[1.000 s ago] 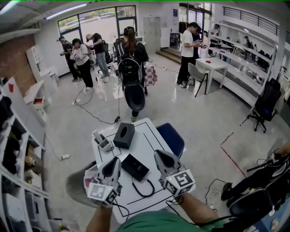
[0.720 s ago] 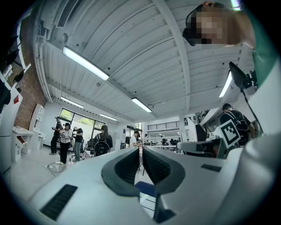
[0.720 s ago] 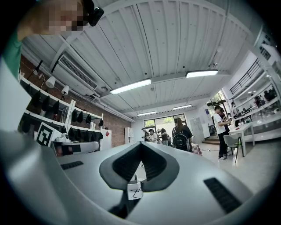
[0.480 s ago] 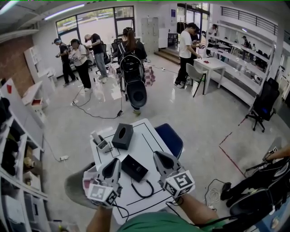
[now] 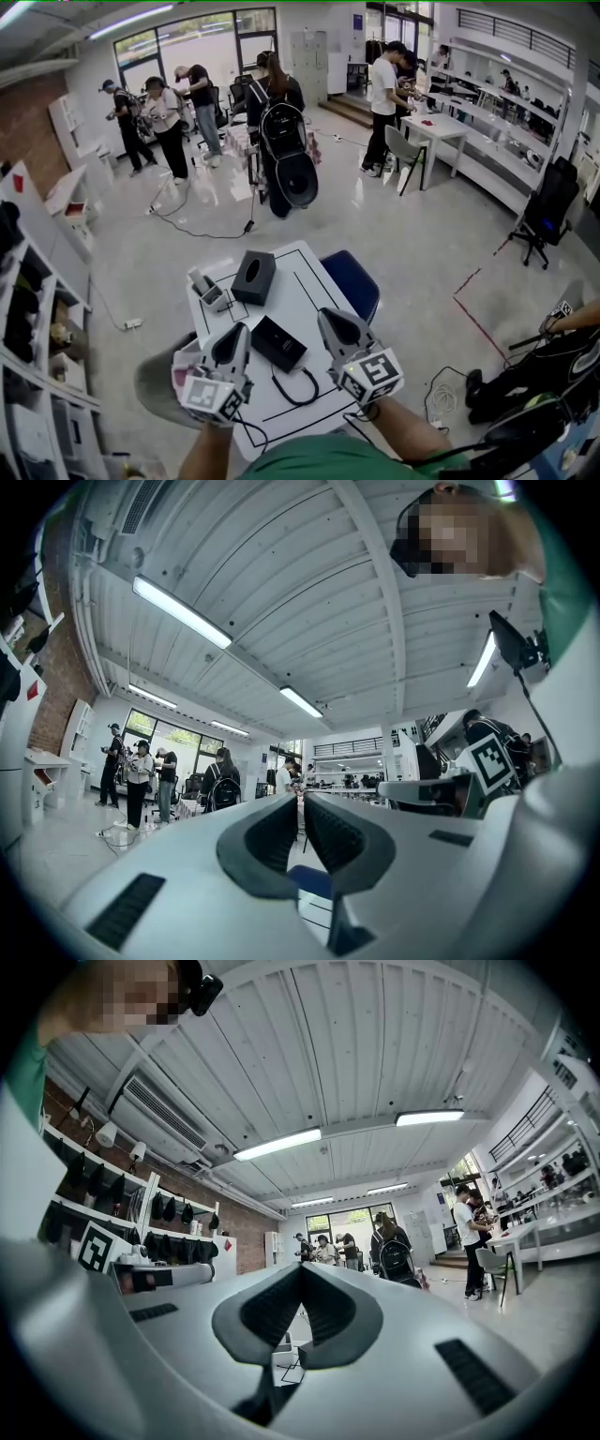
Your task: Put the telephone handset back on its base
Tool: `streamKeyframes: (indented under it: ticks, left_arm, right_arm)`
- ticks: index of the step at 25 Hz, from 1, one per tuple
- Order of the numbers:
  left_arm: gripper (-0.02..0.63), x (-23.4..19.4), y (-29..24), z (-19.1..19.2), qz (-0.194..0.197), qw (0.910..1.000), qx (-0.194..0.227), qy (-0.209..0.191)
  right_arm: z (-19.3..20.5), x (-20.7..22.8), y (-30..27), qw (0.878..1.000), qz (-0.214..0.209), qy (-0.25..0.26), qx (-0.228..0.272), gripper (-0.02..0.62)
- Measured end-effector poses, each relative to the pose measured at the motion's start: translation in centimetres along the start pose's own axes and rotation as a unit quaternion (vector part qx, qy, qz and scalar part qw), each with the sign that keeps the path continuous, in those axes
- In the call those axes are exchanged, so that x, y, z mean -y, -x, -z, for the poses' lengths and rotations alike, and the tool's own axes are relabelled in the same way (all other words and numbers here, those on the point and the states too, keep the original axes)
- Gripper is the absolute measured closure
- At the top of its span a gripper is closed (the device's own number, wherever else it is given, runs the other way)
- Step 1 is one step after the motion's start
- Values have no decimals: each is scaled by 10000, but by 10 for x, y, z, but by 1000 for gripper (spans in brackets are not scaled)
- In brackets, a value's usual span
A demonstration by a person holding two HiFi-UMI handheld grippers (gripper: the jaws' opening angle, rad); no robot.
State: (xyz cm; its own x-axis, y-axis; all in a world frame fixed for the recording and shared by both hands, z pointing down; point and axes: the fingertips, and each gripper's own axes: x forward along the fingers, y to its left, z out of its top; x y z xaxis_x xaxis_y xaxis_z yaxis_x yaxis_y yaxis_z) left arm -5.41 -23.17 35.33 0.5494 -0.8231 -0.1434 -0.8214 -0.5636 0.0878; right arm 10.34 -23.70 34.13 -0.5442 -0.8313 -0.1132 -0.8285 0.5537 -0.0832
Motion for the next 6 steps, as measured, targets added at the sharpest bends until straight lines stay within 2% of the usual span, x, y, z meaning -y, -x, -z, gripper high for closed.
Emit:
streamKeyframes:
  ticks: [6]
  left_arm:
    - [569,0,3,-1,-16,10000,-13,21]
  right_arm:
    - [-1,-4,2,10000,-5,7,0,574]
